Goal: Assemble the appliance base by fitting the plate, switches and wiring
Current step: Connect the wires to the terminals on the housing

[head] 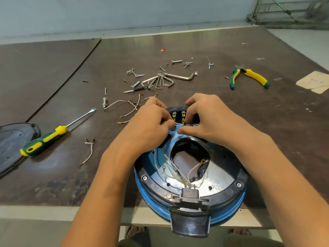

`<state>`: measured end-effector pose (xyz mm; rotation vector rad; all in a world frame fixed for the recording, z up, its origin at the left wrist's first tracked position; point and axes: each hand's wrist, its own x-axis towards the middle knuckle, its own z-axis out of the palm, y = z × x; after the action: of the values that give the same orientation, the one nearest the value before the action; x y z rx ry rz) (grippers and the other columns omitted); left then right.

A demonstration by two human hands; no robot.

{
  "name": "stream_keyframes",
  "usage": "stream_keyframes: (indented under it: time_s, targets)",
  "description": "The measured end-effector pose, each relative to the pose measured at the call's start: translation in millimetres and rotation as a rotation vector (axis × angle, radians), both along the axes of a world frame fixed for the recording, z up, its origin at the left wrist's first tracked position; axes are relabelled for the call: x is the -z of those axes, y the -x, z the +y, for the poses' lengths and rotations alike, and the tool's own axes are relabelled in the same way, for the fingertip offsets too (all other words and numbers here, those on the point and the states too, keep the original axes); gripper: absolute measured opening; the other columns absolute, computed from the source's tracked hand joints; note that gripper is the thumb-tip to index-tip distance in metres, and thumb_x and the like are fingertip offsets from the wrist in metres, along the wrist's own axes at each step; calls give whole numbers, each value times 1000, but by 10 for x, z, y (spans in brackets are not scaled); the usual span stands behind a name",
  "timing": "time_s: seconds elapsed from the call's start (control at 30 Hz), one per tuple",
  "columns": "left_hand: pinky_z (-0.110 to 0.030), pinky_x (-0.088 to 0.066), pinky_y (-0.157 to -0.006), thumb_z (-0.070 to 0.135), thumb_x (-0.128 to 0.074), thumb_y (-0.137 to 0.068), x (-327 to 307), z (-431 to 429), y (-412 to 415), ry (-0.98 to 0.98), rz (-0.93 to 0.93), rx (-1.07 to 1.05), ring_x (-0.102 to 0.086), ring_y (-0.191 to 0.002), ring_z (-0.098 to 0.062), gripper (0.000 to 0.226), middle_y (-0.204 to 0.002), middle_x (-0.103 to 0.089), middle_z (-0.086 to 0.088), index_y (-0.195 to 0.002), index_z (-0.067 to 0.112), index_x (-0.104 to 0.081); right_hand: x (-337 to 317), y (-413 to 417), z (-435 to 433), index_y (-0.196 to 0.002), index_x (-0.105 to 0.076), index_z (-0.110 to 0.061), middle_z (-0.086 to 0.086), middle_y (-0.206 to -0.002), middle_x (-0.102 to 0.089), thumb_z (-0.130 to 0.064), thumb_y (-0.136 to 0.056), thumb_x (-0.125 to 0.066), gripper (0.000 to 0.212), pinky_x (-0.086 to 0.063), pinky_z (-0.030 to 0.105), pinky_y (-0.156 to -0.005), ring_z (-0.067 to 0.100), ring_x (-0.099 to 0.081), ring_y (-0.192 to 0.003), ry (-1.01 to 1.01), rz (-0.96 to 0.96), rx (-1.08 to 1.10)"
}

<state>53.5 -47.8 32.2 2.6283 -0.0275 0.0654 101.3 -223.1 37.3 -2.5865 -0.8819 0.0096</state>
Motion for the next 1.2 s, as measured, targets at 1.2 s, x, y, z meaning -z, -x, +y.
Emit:
stream_keyframes:
  time_s: [1.2]
  targets:
    - [-34,-45,-83,32,-66,-93,39,-25,-39,-107,-55,-14,-54,-96,-17,16,-109,-55,3,-89,21,-77,120,-84,-13,-132,-55,-24,-1,-118,-58,-37,-81,-78,58,-50,39,-89,19,-56,-107,-12,-62,-44]
